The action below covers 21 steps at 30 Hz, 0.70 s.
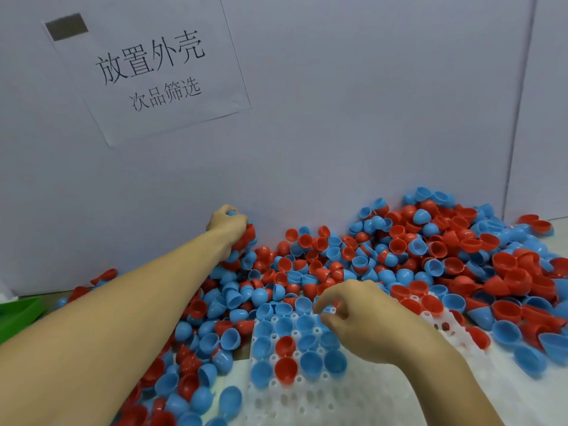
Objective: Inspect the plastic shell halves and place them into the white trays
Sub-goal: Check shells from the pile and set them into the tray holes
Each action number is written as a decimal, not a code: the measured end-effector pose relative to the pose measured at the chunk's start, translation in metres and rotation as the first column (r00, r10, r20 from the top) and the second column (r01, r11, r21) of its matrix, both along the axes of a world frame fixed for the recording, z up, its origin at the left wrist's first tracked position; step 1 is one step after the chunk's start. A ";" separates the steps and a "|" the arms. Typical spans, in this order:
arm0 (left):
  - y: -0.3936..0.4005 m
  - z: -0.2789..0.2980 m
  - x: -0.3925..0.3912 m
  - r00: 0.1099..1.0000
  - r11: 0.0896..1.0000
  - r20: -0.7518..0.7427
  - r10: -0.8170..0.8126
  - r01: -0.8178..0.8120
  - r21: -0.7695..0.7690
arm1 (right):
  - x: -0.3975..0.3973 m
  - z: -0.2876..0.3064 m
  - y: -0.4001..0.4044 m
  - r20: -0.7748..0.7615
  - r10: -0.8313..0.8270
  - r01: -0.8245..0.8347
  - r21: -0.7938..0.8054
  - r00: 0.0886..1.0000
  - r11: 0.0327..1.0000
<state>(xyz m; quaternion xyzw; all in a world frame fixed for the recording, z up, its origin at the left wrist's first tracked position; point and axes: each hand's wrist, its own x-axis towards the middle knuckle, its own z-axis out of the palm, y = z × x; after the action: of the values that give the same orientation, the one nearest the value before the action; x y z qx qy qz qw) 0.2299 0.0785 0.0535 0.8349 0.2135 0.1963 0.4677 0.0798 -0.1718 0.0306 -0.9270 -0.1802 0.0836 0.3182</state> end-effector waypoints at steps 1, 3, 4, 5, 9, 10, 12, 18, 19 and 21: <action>0.004 0.002 -0.002 1.000 1.000 -0.008 0.001 -0.001 0.006 | 0.000 0.000 0.001 0.000 0.002 -0.002 0.001 1.000 1.000; 0.009 0.005 -0.007 0.999 1.000 -0.037 -0.006 0.006 -0.002 | -0.001 0.000 0.003 -0.001 0.002 -0.002 0.002 1.000 1.000; 0.011 0.006 -0.010 0.998 1.000 -0.055 -0.008 0.007 -0.006 | -0.001 0.000 0.005 0.000 0.002 -0.002 0.002 1.000 1.000; 0.013 0.007 -0.013 0.997 1.000 -0.071 -0.008 0.007 -0.008 | -0.001 -0.001 0.006 0.000 0.004 -0.004 0.004 1.000 1.000; 0.025 0.009 -0.027 0.994 0.985 -0.100 -0.038 0.020 -0.170 | -0.001 -0.002 0.010 -0.006 0.027 -0.027 0.020 1.000 0.999; 0.029 0.010 -0.031 0.994 0.971 -0.100 -0.042 0.018 -0.238 | -0.001 -0.003 0.011 -0.001 0.033 -0.033 0.022 0.999 0.999; 0.034 0.012 -0.045 0.995 0.925 -0.094 -0.039 0.000 -0.381 | 0.000 -0.004 0.013 0.018 0.039 -0.040 0.029 0.999 0.999; 0.020 0.020 -0.114 0.990 0.554 0.084 -0.114 0.133 -0.822 | -0.002 0.000 0.024 0.113 0.080 -0.094 0.118 0.990 0.989; 0.014 0.020 -0.129 0.984 0.491 0.131 -0.121 0.174 -0.853 | -0.003 0.002 0.027 0.115 0.093 -0.109 0.147 0.989 0.983; 0.001 0.015 -0.161 0.966 0.386 0.220 -0.133 0.255 -0.886 | -0.009 0.007 0.033 0.110 0.130 -0.152 0.226 0.985 0.962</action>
<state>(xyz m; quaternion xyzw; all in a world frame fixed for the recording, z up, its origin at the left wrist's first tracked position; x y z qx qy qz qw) 0.0690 0.0797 0.0688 0.4542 0.1596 0.0398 0.8756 0.0705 -0.1385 0.0377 -0.8708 -0.2690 0.0406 0.4095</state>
